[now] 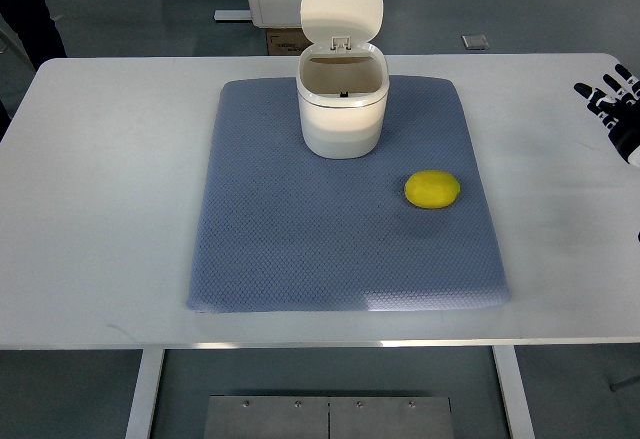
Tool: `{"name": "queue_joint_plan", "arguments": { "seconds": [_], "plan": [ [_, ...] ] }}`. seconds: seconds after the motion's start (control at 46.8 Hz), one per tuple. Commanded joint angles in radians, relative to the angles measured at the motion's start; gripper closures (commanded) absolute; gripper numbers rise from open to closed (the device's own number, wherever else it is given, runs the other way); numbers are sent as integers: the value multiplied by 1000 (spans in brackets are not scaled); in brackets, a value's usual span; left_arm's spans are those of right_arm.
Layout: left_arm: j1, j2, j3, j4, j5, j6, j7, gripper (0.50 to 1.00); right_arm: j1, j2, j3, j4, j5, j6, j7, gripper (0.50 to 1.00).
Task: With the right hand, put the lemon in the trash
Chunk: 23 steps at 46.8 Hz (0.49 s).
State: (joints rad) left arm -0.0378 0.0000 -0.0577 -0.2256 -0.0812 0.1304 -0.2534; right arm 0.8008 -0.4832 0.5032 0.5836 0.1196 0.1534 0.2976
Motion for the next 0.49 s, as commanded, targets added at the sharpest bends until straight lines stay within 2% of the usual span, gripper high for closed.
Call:
{"name": "queue_joint_plan", "arguments": {
  "seconds": [0.0, 0.47],
  "plan": [
    [1, 0, -1, 0, 0, 0, -1, 500, -2, 0, 0, -1, 0, 0, 0, 500],
    [1, 0, -1, 0, 0, 0, 0, 500, -8, 32, 3, -41, 0, 0, 3, 500]
  ]
}}
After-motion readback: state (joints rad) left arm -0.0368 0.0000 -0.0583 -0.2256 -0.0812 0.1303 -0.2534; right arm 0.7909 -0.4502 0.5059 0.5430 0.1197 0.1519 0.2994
